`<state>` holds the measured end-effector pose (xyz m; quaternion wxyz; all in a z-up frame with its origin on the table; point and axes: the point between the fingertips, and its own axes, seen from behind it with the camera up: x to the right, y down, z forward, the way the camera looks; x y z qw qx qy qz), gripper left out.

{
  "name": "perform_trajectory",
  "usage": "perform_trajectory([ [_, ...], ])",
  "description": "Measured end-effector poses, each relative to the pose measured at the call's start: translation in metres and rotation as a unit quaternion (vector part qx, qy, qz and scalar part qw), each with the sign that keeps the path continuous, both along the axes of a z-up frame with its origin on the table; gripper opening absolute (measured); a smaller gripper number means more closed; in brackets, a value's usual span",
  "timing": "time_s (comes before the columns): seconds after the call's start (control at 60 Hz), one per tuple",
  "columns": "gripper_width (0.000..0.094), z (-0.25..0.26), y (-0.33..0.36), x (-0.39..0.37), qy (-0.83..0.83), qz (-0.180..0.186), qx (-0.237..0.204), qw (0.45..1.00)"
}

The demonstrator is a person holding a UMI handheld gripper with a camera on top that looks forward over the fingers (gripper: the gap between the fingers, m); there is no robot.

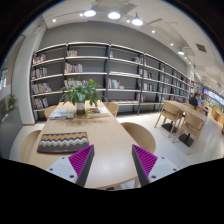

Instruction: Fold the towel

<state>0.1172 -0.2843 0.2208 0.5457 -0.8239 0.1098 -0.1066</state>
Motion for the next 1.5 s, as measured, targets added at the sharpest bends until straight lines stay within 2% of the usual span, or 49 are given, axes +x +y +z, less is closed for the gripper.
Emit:
perform_trajectory([
  [0.067,0.0742,-0.016,-0.004,-0.017,0.004,0.016,-0.018,1.000],
  [0.2,0.0741,-0.082,0.008,-0.094,0.016,0.058,-0.058,0.997],
  [0.333,0.0743,-0.121,0.025,-0.181,0.031,0.122,-0.106,0.986],
  [0.35,0.0742,-0.138,0.035,-0.203,0.032,0.129,-0.106,0.986],
  [0.383,0.0744,-0.133,0.040,-0.219,0.036,0.149,-0.115,0.981],
  [0.5,0.0755,-0.154,0.096,-0.297,0.041,0.201,-0.125,0.971],
  [0.7,0.0746,-0.178,0.210,-0.379,0.019,0.242,-0.135,0.961],
  [0.9,0.0681,-0.206,0.281,-0.391,0.002,0.223,-0.163,0.961],
  [1.0,0.0582,-0.225,0.285,-0.397,0.008,0.226,-0.193,0.955],
  [1.033,0.0550,-0.222,0.288,-0.394,0.003,0.223,-0.181,0.958],
  [1.067,0.0459,-0.225,0.287,-0.389,-0.003,0.213,-0.183,0.960],
  [1.133,0.0337,-0.226,0.289,-0.383,-0.003,0.196,-0.179,0.964],
  [1.15,0.0255,-0.225,0.288,-0.379,-0.006,0.191,-0.179,0.965],
  [1.2,0.0097,-0.226,0.288,-0.370,-0.032,0.183,-0.182,0.966],
  [1.417,0.0052,-0.221,0.286,-0.372,0.022,0.192,-0.198,0.961],
  [1.5,0.0052,-0.183,0.291,-0.352,0.033,0.188,-0.170,0.967],
])
